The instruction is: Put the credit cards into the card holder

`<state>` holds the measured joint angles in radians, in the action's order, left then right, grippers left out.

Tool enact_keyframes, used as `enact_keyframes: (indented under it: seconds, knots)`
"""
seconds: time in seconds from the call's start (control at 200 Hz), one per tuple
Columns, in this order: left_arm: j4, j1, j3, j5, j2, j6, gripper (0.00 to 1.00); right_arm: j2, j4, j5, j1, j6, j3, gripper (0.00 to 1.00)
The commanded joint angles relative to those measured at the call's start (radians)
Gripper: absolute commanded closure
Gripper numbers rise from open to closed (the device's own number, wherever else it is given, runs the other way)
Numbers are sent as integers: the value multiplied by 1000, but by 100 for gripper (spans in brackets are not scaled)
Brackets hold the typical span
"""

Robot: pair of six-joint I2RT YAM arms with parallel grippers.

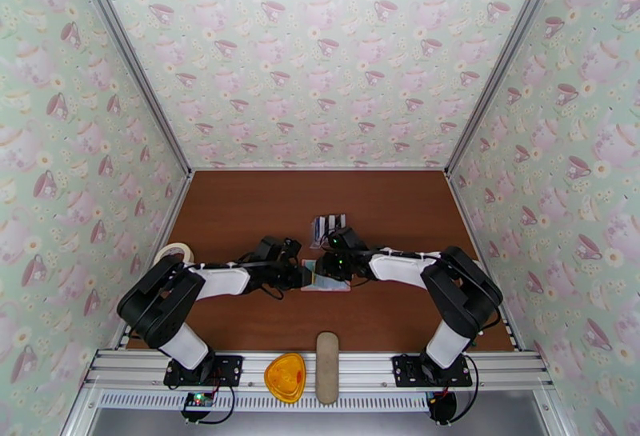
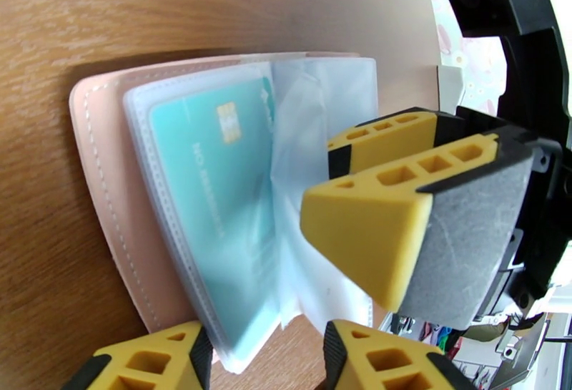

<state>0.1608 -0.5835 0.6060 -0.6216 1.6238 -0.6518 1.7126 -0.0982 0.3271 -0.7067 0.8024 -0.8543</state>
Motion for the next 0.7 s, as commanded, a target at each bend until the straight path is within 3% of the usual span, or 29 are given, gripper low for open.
enact_keyframes:
  seconds: [0.0,0.406,0.696]
  knots:
    - [-32,6,5,-2,-42,25,52,-20,39,21,-6,25,21,65]
    - [-375,-8,124,229,-185,185,53,-2,74,62,-1,43,7,66]
    - [-453,-15,143,299,-170,215,54,36,101,91,-1,56,-10,67]
